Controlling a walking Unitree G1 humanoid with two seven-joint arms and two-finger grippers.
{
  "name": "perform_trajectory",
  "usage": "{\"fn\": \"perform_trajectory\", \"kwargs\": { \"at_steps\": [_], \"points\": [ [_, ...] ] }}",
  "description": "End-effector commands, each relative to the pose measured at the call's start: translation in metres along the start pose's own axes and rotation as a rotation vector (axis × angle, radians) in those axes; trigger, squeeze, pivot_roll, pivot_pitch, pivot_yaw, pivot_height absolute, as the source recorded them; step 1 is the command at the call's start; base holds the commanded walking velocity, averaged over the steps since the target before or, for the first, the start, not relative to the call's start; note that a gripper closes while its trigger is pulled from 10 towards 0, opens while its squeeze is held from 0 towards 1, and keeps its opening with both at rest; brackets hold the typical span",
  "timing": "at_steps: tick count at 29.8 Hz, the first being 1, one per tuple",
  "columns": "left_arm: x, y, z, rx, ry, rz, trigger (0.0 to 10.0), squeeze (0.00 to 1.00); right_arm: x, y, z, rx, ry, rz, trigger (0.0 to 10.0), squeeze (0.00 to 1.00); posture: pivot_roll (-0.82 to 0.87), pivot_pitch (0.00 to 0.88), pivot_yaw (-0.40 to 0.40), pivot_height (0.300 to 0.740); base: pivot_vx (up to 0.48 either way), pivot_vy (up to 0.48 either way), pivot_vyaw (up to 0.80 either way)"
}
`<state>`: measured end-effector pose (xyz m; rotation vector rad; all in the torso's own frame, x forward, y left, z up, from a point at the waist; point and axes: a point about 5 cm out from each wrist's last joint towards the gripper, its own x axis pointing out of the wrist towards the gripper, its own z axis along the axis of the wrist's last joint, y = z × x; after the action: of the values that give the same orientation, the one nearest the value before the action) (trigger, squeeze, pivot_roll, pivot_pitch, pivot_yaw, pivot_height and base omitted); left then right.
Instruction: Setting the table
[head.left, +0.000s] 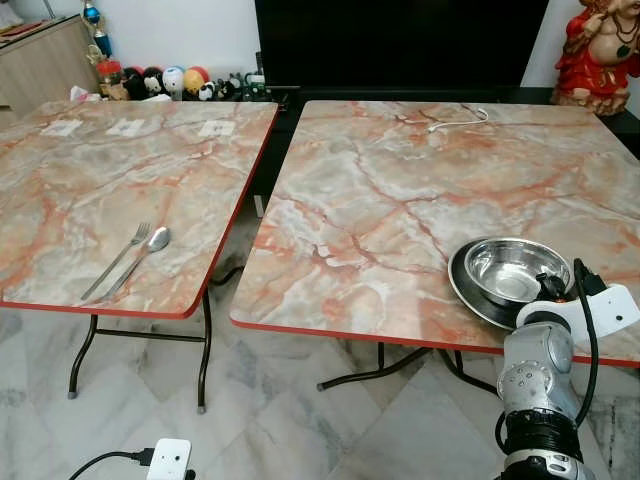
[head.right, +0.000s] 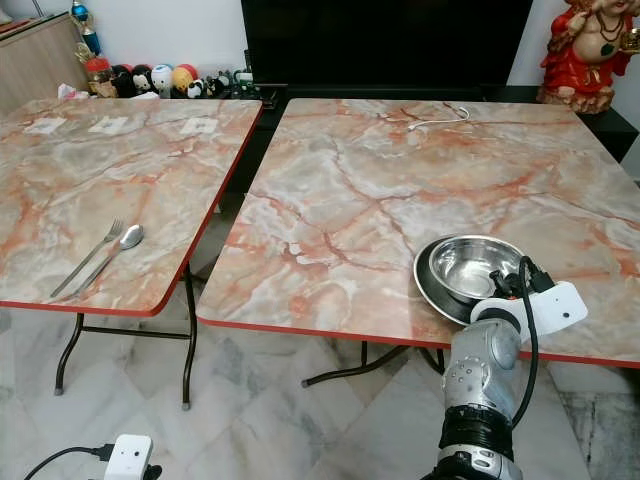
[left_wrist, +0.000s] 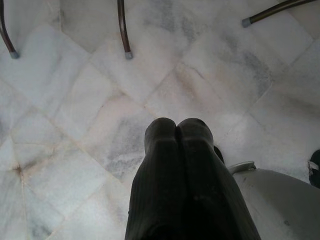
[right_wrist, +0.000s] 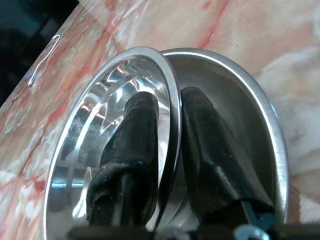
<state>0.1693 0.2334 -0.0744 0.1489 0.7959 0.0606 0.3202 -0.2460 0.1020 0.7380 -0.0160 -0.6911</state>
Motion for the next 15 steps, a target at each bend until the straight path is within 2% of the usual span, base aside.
{"fn": "perform_trajectory", "kwargs": {
  "at_steps": [1, 8, 12, 15],
  "points": [
    [-0.0015, 0.0006, -0.0029, 0.017, 0.003, -0.009, 10.0, 0.00, 0.0008, 0.0059, -0.0015, -0.016, 0.012, 0.011, 10.0, 0.00, -0.01, 0.006, 0.033, 0.740, 0.000, 0.000, 0.00],
    [-0.0015, 0.0007, -0.0028, 0.018, 0.001, -0.009, 10.0, 0.00, 0.0005, 0.0055, -0.0028, -0.036, 0.018, 0.016, 10.0, 0.00, -0.01, 0.006, 0.033, 0.740, 0.000, 0.000, 0.00],
    [-0.0015, 0.0007, -0.0027, 0.019, 0.001, -0.009, 10.0, 0.00, -0.0037, 0.0031, -0.0045, -0.088, 0.004, 0.016, 10.0, 0.00, -0.01, 0.005, 0.031, 0.740, 0.000, 0.000, 0.00],
    [-0.0014, 0.0003, -0.0024, 0.019, 0.000, -0.009, 10.0, 0.00, -0.0049, 0.0019, -0.0061, -0.083, 0.008, 0.013, 10.0, 0.00, -0.01, 0.005, 0.031, 0.740, 0.000, 0.000, 0.00]
  ]
}}
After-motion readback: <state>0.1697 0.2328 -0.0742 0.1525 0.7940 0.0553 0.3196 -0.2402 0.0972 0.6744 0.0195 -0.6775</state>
